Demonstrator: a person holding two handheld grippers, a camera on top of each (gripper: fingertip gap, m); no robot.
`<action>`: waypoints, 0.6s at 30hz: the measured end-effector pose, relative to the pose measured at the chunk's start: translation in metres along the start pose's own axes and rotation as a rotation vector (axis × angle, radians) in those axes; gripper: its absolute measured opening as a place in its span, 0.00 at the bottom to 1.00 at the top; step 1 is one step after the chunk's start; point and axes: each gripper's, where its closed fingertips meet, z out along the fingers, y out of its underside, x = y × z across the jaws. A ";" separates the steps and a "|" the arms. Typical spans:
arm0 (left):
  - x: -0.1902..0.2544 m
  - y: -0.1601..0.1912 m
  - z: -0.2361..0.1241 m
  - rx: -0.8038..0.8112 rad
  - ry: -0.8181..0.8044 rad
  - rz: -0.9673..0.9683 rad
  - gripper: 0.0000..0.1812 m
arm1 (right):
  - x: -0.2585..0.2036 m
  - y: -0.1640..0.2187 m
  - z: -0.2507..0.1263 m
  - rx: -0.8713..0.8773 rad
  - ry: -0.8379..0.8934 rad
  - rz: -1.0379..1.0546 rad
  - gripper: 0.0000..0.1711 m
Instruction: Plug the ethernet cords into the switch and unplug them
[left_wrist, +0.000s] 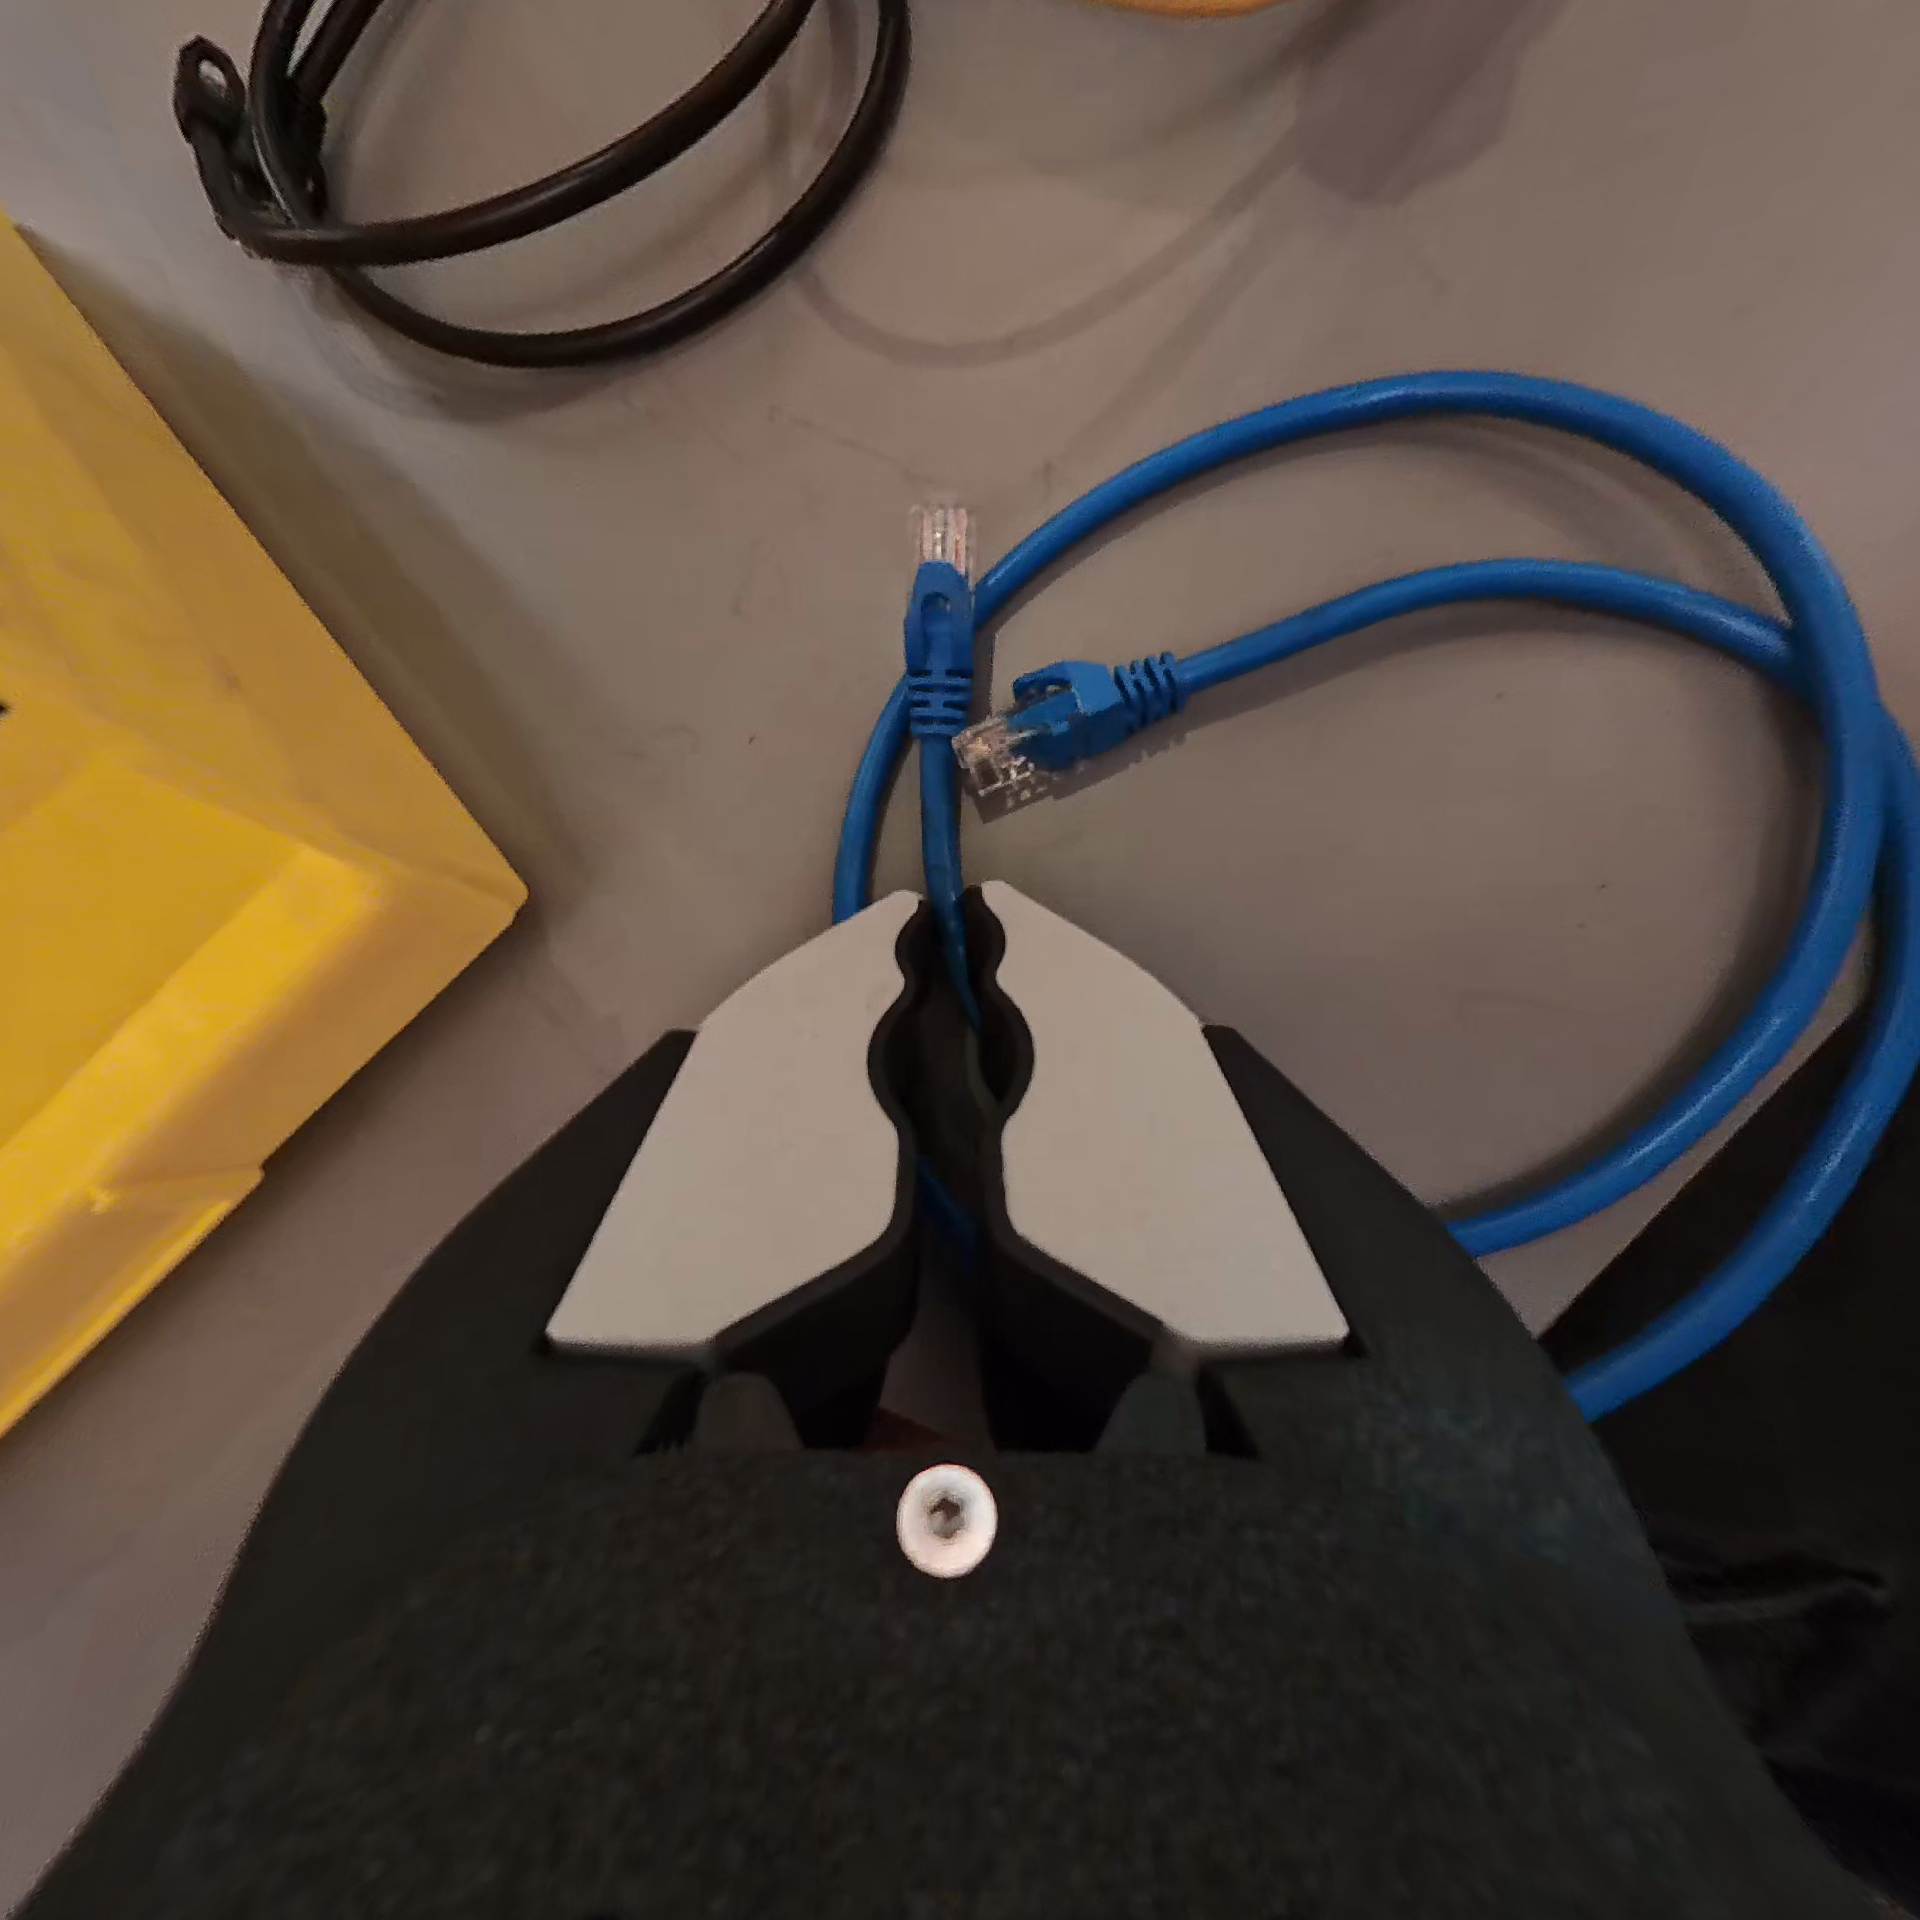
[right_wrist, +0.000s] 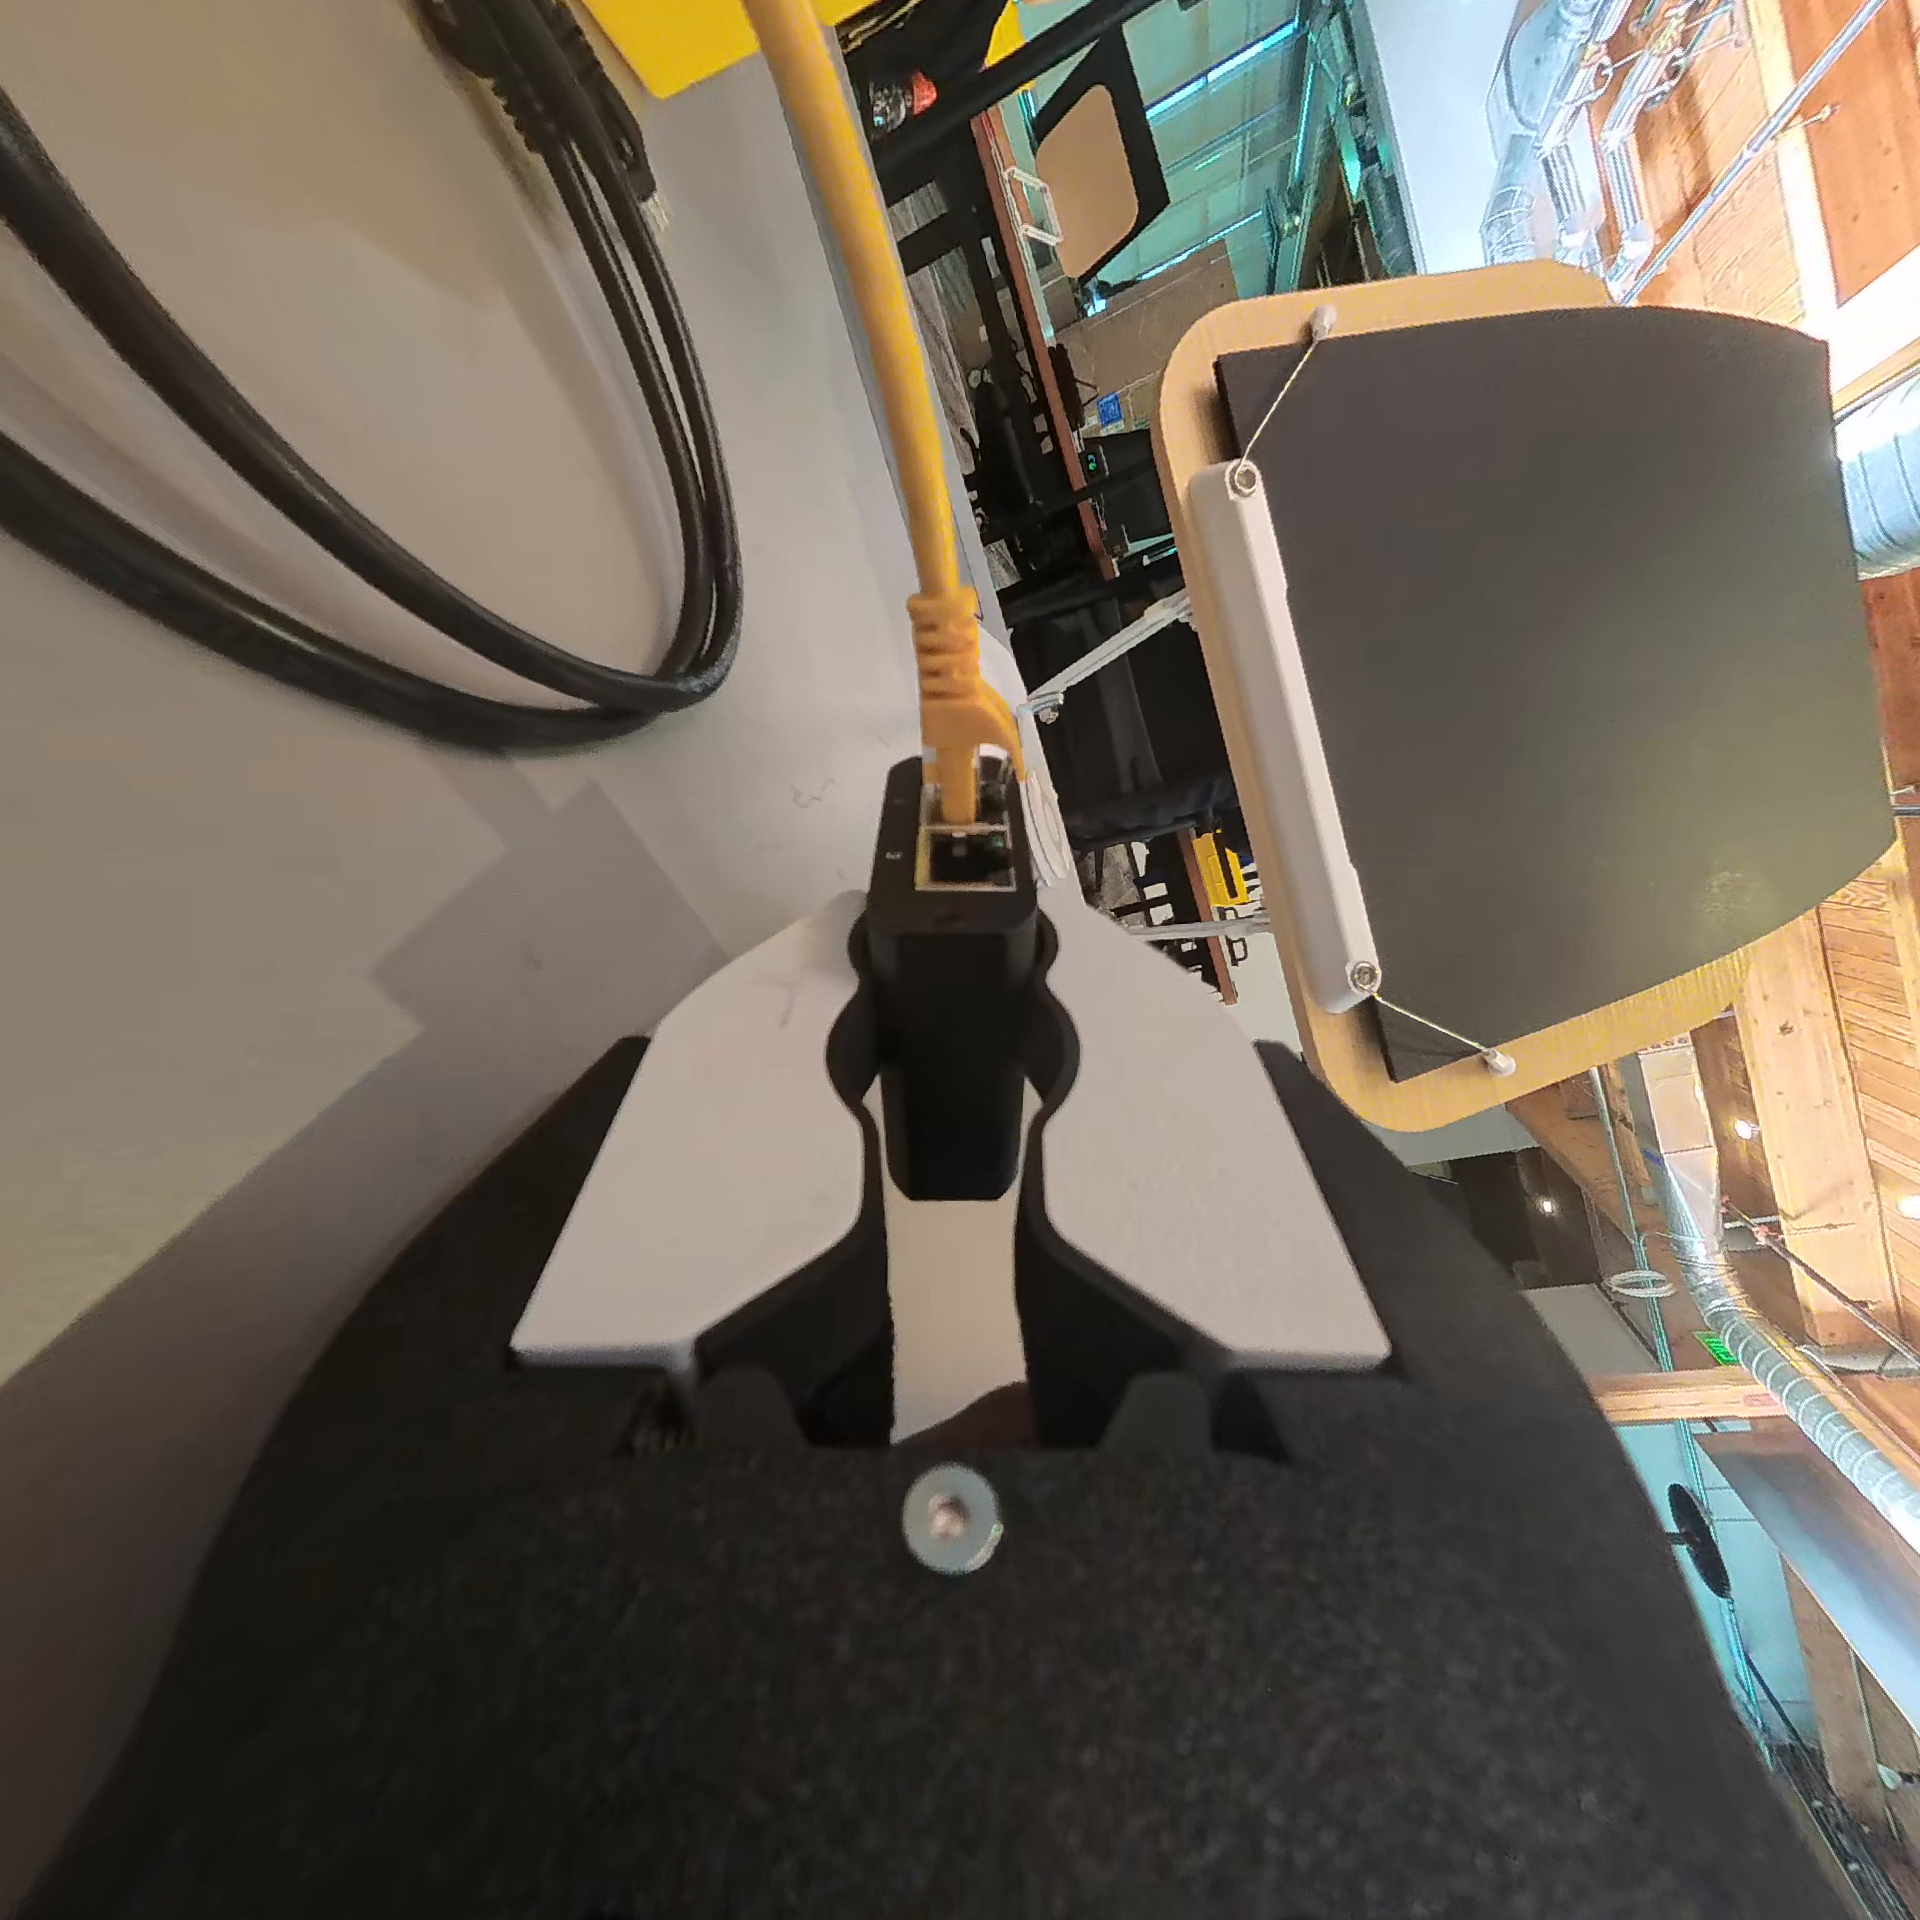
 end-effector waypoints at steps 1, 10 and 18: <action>-0.001 0.000 0.000 -0.003 -0.014 0.015 0.03 | 0.000 -0.001 0.000 0.006 0.004 -0.003 0.14; -0.021 -0.076 -0.063 0.128 0.127 -0.162 0.02 | 0.008 -0.024 -0.013 0.093 0.121 -0.128 0.14; -0.012 -0.147 -0.009 -0.127 0.256 -0.089 0.03 | 0.004 -0.032 -0.015 0.113 0.148 -0.213 0.14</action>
